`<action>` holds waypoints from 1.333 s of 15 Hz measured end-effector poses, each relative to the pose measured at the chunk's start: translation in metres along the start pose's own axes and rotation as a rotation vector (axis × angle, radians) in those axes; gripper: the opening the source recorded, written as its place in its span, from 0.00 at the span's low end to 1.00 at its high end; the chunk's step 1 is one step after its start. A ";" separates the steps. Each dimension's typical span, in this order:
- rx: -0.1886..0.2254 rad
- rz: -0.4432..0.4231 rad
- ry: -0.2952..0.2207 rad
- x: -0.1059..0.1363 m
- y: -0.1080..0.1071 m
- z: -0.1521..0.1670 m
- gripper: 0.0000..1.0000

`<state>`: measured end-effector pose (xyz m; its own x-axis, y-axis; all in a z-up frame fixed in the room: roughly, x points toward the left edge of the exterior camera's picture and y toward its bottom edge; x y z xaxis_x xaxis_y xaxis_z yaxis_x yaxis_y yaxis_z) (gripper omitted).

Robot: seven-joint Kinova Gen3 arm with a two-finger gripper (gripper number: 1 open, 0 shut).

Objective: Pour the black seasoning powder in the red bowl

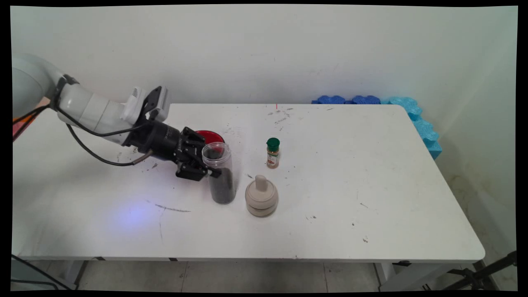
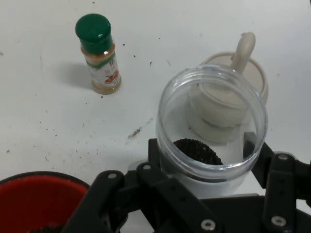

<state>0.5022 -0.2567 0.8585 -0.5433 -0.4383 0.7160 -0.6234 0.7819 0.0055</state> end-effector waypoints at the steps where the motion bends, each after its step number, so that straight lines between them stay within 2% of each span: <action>1: 0.001 0.002 0.002 0.002 0.000 -0.005 0.00; 5: 0.007 0.006 0.012 0.010 -0.002 -0.028 0.00; 13: 0.003 -0.026 0.035 0.040 -0.008 -0.098 0.00; 17: -0.005 -0.049 0.040 0.052 -0.010 -0.124 0.00; 20: -0.027 -0.056 0.045 0.060 -0.012 -0.145 0.00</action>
<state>0.5581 -0.2279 1.0023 -0.4821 -0.4618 0.7445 -0.6366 0.7685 0.0644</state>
